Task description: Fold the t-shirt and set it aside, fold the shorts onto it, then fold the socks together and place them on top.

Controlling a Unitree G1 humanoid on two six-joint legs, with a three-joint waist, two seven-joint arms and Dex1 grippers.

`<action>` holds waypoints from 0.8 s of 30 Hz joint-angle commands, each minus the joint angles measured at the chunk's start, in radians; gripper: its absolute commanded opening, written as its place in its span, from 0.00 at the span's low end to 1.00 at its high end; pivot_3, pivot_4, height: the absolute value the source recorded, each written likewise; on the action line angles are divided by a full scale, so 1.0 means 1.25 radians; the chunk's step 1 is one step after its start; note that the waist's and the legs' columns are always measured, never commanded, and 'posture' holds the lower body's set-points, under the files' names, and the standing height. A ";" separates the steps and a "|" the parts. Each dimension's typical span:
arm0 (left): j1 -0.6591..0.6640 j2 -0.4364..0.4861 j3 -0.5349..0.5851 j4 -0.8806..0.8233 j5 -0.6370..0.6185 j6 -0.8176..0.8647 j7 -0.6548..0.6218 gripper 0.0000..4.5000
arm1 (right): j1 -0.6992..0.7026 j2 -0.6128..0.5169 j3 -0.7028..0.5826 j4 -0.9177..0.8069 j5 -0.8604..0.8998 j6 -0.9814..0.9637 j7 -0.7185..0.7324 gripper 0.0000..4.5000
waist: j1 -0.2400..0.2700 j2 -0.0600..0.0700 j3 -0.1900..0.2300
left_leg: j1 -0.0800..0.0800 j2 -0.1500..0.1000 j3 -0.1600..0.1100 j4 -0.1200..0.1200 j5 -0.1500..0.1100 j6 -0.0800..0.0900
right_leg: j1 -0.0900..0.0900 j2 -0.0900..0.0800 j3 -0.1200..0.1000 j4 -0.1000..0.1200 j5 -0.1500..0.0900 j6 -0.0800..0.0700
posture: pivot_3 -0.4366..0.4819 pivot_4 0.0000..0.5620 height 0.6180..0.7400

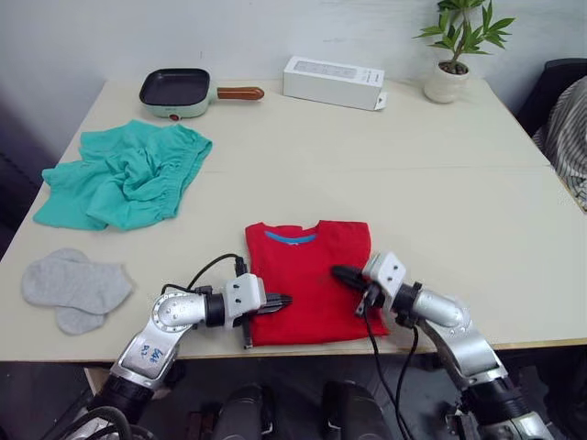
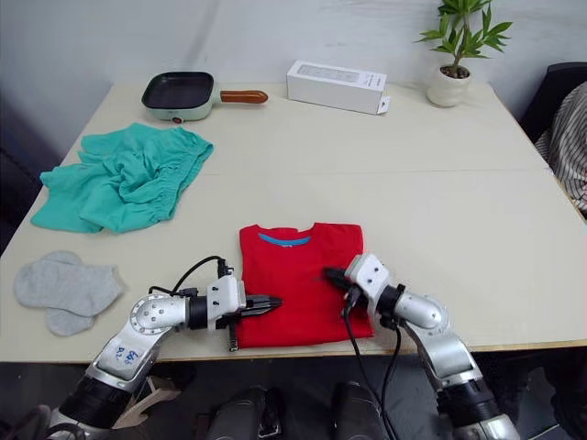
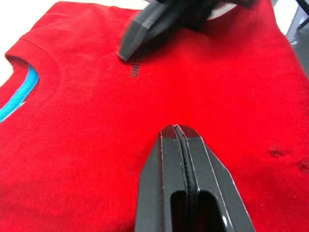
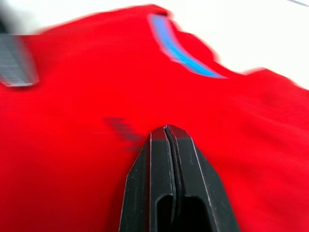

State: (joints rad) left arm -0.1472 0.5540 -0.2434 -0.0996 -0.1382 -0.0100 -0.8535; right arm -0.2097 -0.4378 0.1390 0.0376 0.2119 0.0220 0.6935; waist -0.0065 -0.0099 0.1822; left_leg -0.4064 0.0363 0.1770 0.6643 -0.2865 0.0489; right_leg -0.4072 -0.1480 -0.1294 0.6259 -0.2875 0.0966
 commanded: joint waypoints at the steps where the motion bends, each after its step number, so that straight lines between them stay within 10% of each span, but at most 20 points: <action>1: 0.033 0.026 -0.013 0.055 0.052 -0.002 -0.002 0.00 | -0.045 0.015 -0.059 0.068 0.024 0.022 -0.022 0.00 | -0.002 0.001 -0.003 | 0.000 0.000 0.000 0.000 0.000 0.000 | 0.000 0.000 0.000 0.000 0.000 0.000 | 0.48 0.27 1.00; 13: 0.038 0.000 0.067 -0.097 -0.186 0.030 -0.081 0.00 | -0.161 0.038 -0.100 0.135 0.071 -0.113 0.094 0.00 | -0.019 0.005 -0.005 | -0.001 0.000 0.000 -0.001 0.003 0.004 | -0.001 0.001 -0.001 0.001 0.000 -0.001 | 0.48 0.27 1.00; 24: 0.093 0.031 -0.009 -0.047 -0.044 -0.021 -0.101 0.00 | -0.191 0.081 0.028 0.213 -0.031 -0.154 0.158 0.00 | -0.019 0.005 -0.005 | 0.000 0.000 0.001 -0.001 0.002 0.004 | -0.001 0.001 -0.002 0.001 -0.001 -0.001 | 0.48 0.27 1.00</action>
State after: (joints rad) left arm -0.0562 0.5754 -0.2517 -0.1544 -0.2161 -0.0232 -0.9709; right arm -0.4146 -0.3420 0.1925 0.2741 0.1845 -0.1383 0.9128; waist -0.0304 -0.0042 0.1757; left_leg -0.4066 0.0364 0.1779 0.6626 -0.2836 0.0532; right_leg -0.4083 -0.1469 -0.1319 0.6268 -0.2882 0.0956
